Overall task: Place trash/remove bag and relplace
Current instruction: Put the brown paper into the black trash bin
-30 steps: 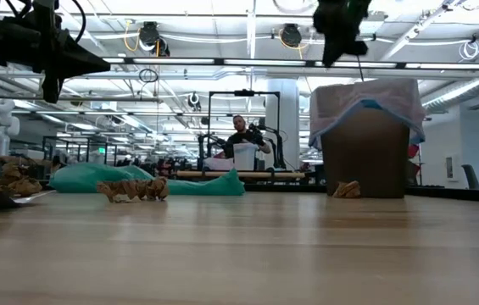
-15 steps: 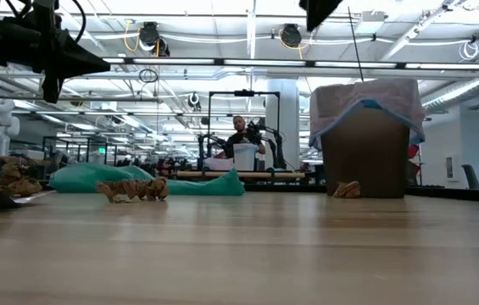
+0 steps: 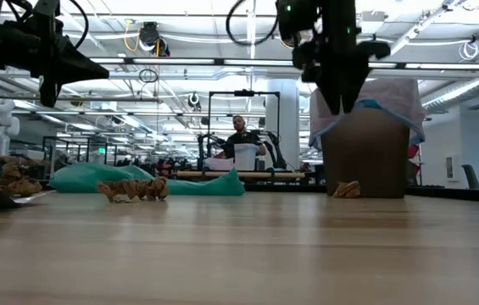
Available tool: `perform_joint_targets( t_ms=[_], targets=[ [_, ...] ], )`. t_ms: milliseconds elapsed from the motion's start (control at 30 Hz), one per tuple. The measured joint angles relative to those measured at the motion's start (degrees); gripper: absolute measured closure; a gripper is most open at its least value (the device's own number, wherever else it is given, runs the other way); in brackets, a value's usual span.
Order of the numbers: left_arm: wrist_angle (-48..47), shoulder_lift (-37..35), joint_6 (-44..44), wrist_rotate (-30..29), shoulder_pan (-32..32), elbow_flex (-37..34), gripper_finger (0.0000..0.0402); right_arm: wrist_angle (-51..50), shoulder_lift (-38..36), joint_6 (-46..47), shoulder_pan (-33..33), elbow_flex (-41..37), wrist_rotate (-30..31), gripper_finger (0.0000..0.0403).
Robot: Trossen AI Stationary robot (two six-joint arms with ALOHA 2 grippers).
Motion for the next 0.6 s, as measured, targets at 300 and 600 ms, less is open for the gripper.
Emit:
perform_joint_targets(
  t_ms=[300,600],
  targets=[
    [0.0,0.0,0.0,1.0,0.0,0.0,0.0402,14.5,0.0,4.2,-1.8,-11.9,0.2,0.0223],
    [-1.0,0.0,-0.1,3.1,0.0,0.0,0.0402,20.8,0.0,4.0,-4.1,-22.9,0.0,0.0229]
  ],
)
